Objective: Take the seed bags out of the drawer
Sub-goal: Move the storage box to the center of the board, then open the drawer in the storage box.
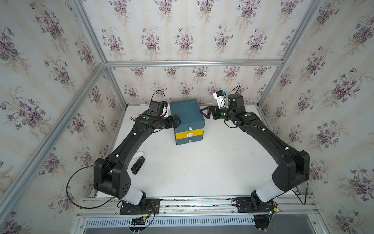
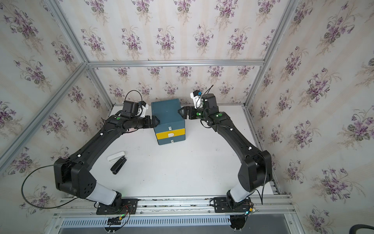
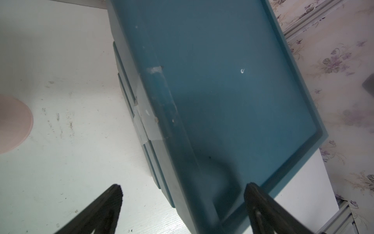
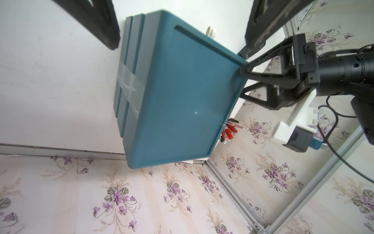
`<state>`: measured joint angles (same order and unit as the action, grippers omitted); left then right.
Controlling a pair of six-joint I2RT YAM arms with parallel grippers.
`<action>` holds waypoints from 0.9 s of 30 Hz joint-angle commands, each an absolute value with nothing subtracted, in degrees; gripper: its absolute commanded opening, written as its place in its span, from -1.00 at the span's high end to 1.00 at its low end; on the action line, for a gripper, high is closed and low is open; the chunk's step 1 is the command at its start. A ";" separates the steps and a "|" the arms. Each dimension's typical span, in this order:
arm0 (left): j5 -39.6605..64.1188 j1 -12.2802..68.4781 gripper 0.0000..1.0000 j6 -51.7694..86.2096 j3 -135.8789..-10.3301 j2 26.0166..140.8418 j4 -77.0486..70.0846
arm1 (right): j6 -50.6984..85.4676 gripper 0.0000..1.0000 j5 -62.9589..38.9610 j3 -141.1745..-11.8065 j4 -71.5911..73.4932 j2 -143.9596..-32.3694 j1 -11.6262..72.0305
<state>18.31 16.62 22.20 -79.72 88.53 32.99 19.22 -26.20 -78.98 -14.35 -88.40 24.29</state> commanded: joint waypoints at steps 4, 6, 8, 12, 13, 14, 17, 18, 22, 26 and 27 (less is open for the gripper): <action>19.41 19.18 -0.94 24.58 -80.92 89.55 30.85 | 28.39 -1.00 -24.38 -66.56 -7.54 -79.94 27.32; 19.16 19.94 -0.93 25.06 -81.47 90.23 30.70 | 29.58 -1.00 -22.96 -64.27 -6.61 -78.49 28.65; 19.04 20.65 -0.92 25.48 -82.05 90.87 30.61 | 31.39 -1.00 -21.87 -62.37 -5.06 -77.64 29.49; 18.74 21.67 -0.91 26.27 -82.42 91.56 29.99 | 34.98 -1.00 -21.67 -59.82 -1.71 -77.33 30.40; 18.72 21.84 -0.90 26.65 -82.32 91.58 29.72 | 35.73 -1.00 -21.66 -59.58 -1.33 -77.73 30.39; 18.74 21.89 -0.89 27.03 -82.18 91.63 29.28 | 36.23 -1.00 -21.62 -59.33 -0.68 -78.16 32.71; 18.90 22.23 -0.87 28.02 -82.14 91.63 28.41 | 38.82 -0.99 -21.01 -57.86 2.01 -79.32 34.05; 18.90 22.32 -0.87 28.14 -82.24 91.67 28.30 | 39.79 -0.98 -21.07 -57.21 3.25 -79.72 34.32; 17.75 22.42 -0.86 27.75 -82.79 91.50 29.09 | 42.67 -0.84 -20.34 -55.98 7.71 -82.21 35.41; 14.80 22.33 -0.86 26.02 -82.61 90.23 30.70 | 44.81 -0.62 -20.12 -56.37 10.77 -84.98 35.64; 14.37 22.23 -0.86 25.65 -82.58 90.07 31.04 | 45.12 -0.58 -20.20 -56.60 11.14 -85.66 35.55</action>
